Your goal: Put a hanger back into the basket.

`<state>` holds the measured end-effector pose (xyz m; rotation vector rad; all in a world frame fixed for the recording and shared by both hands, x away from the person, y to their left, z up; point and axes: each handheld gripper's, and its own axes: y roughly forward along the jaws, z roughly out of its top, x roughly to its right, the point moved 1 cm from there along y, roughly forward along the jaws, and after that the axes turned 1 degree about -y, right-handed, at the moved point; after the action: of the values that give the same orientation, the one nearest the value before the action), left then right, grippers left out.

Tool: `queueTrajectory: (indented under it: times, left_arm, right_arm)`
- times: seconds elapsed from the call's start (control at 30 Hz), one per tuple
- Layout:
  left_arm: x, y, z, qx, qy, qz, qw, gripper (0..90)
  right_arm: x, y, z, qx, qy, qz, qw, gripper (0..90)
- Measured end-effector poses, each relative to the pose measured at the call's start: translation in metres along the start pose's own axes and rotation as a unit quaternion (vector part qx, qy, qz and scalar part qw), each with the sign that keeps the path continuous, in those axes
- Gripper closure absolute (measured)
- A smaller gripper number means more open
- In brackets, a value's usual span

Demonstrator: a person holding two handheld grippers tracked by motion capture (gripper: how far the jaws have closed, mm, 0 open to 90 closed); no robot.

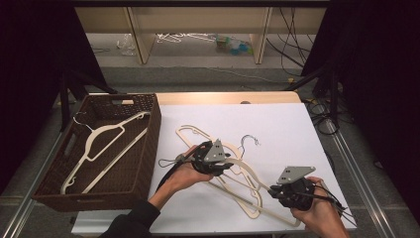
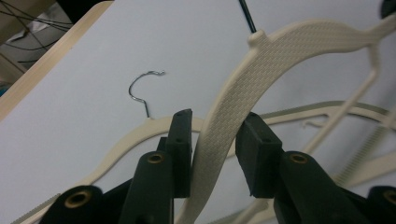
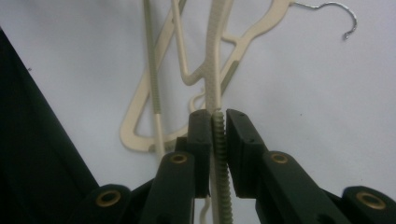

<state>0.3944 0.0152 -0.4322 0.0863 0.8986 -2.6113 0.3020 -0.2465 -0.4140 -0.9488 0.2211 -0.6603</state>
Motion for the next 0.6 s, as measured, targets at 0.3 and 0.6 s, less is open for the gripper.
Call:
queueTrajectory:
  times: [0.3,0.6]
  left_arm:
    - [0.006,-0.028,0.01,0.0,-0.001,-0.024,0.9997,76.9]
    - [0.007,-0.043,0.017,0.002,-0.078,-0.004,0.9969,84.6]
  right_arm:
    - [0.014,-0.018,0.005,0.096,0.008,-0.02,0.9952,44.5]
    - [0.011,-0.039,0.009,0.181,0.054,-0.063,0.98,33.1]
